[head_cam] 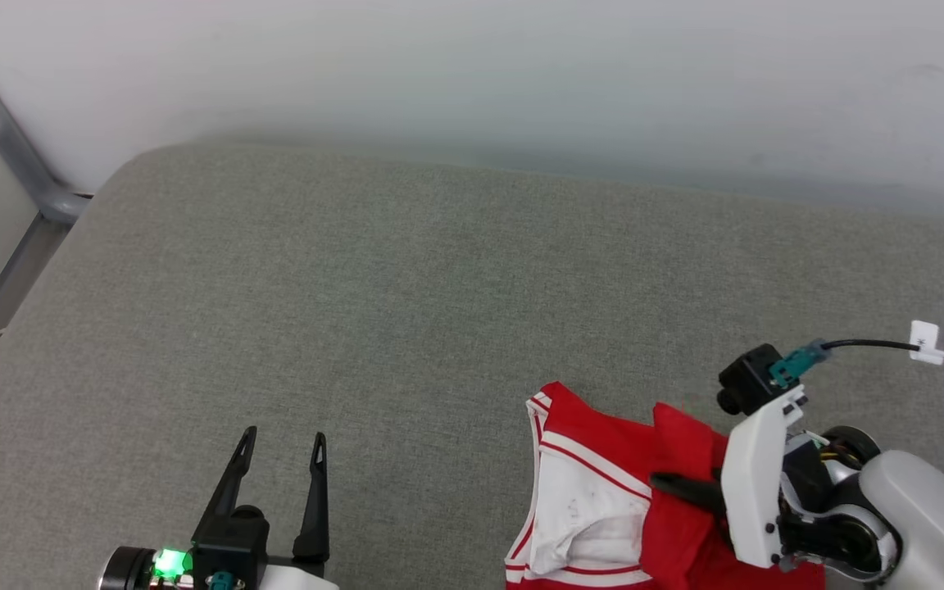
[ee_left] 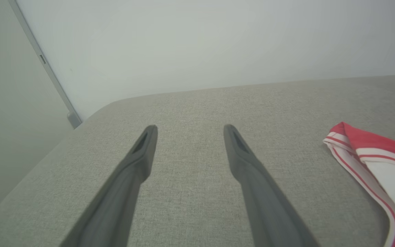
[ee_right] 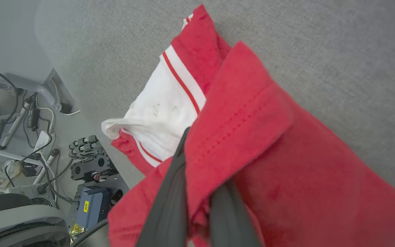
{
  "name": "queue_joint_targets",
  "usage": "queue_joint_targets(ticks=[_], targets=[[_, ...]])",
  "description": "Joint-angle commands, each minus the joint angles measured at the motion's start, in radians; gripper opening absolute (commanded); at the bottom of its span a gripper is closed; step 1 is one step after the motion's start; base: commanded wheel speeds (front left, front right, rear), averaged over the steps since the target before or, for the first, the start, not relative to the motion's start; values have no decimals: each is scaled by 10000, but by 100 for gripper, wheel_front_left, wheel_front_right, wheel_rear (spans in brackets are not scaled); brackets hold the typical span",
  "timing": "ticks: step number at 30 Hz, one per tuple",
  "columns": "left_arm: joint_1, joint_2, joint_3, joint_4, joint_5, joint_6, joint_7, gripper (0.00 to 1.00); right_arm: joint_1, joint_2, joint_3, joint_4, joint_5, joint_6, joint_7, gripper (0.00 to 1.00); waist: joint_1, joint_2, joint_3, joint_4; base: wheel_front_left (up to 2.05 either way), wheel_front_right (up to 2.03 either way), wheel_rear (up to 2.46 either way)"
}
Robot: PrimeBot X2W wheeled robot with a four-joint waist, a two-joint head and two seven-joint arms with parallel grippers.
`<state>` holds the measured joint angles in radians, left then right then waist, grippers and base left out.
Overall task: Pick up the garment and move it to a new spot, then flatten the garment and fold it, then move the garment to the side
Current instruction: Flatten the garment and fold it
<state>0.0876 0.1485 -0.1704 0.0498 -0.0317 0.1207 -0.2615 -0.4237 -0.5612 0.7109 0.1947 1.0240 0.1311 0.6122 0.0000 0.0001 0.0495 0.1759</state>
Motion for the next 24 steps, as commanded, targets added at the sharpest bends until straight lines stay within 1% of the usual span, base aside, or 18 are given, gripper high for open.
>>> queue_joint_targets(ticks=[1,6,12,13,14,15,17,19,20,24], targets=[[-188,-71,0,24,34,-29,-49,100,-338,277,239,310,-98,-8,2,0,0,-1,156,106,0,0,0],[-387,-175,-41,89,85,-103,-49,100,-912,962,938,1417,-336,-8,-52,0,0,-1,387,238,0,0,0],[-557,-212,-45,181,121,-184,-49,100,-1240,1383,1681,2639,-627,-8,-520,0,0,-1,498,312,0,0,0],[-552,-206,-28,204,121,-193,-49,100,-1247,1422,1793,2763,-629,-8,-625,8,0,-1,474,289,0,0,0],[-536,-194,-6,231,121,-199,-49,100,-1234,1451,1875,2856,-565,-8,-748,34,0,-1,442,259,0,0,0],[-512,-184,17,262,119,-199,-49,100,-1248,1459,1911,2869,-548,-8,-994,100,0,-1,385,218,0,0,0],[-436,-168,42,311,119,-214,-49,100,-1256,1428,1932,2754,-406,-8,-1471,100,0,-1,260,113,0,0,0],[-353,-157,67,349,107,-209,-49,100,-1196,1219,1973,2444,-303,-8,-1943,100,0,-1,107,-15,0,0,0],[-353,-157,67,349,107,-209,-49,100,-1196,1219,1973,2444,-303,-8,-1943,100,0,-1,107,-15,0,0,0],[-196,-123,136,368,81,-228,-49,100,-963,614,1770,1731,-324,-10,-3155,100,0,-1,-215,-332,0,0,0]])
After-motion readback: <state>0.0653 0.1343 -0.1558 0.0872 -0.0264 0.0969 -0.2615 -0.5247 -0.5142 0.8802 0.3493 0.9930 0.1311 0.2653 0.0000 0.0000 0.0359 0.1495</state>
